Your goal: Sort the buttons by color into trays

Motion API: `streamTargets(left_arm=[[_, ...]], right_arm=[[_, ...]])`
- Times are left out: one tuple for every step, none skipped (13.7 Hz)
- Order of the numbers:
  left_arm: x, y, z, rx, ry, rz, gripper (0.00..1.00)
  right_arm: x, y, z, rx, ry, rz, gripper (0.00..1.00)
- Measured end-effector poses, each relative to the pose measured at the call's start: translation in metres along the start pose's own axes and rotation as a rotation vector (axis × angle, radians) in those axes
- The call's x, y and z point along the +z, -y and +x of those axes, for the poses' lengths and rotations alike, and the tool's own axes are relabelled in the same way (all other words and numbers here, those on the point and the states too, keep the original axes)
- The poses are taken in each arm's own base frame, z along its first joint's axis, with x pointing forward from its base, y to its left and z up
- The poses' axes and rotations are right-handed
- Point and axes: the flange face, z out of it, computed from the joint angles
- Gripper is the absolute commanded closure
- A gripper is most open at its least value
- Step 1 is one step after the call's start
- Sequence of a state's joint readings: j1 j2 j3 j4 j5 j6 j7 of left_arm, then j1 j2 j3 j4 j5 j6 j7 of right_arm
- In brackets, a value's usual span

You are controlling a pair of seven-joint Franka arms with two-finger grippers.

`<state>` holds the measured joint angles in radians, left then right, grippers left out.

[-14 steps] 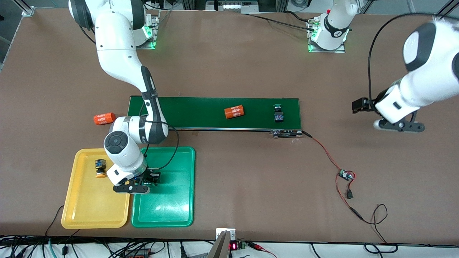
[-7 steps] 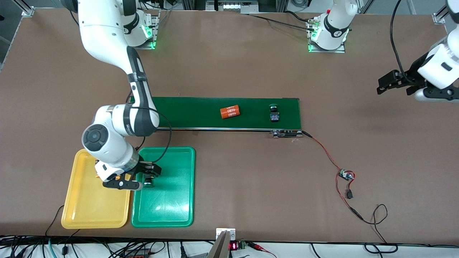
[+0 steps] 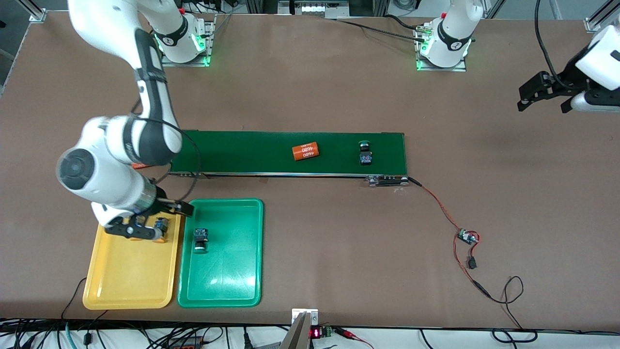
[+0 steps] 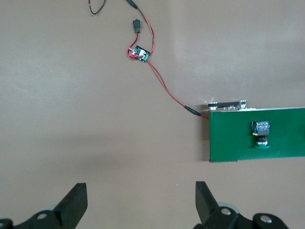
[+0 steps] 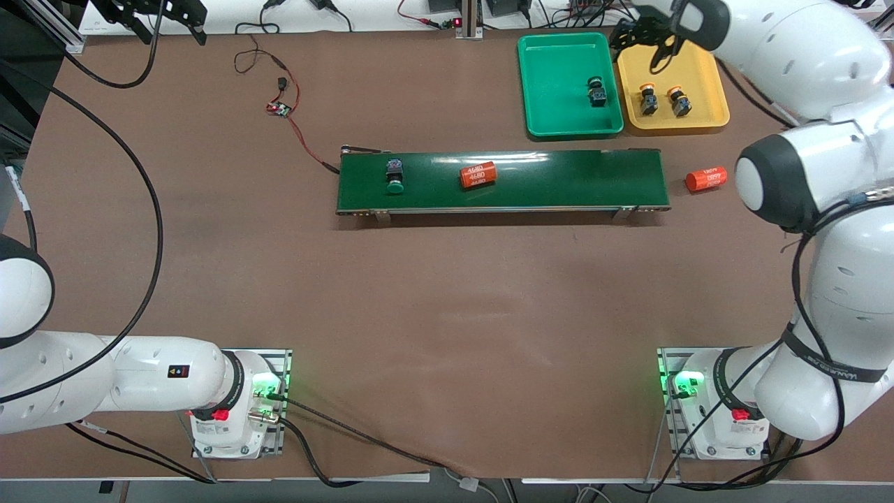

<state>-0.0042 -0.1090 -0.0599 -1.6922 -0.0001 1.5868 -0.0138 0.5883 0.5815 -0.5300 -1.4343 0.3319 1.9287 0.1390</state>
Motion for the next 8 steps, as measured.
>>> streamTargets(left_arm=[[-0.001,-0.007,0.000,0.013,0.000,0.003,0.00],[0.000,-0.011,0.000,0.020,0.002,0.004,0.00],[0.001,-0.012,0.001,0.022,0.004,0.004,0.00],[0.002,-0.012,0.003,0.021,0.005,0.004,0.00],[0.002,-0.010,0.007,0.019,0.003,0.003,0.00],[0.002,-0.009,0.011,0.017,0.002,0.002,0.00],[0.002,-0.008,0.015,0.015,0.001,0.000,0.00],[0.003,-0.007,0.018,0.014,0.002,0.000,0.00]], right_arm=[[-0.017,-0.007,-0.005,-0.004,0.010,-0.012,0.00],[-0.033,-0.012,-0.010,-0.010,0.016,-0.019,0.00],[-0.046,-0.015,-0.014,-0.018,0.014,-0.025,0.00],[-0.059,-0.018,-0.017,-0.030,0.006,-0.030,0.00],[-0.070,-0.021,-0.019,-0.044,-0.005,-0.040,0.00],[-0.078,-0.025,-0.021,-0.057,-0.013,-0.055,0.00],[-0.084,-0.031,-0.022,-0.058,-0.015,-0.070,0.00],[-0.088,-0.040,-0.021,-0.053,-0.018,-0.082,0.00]])
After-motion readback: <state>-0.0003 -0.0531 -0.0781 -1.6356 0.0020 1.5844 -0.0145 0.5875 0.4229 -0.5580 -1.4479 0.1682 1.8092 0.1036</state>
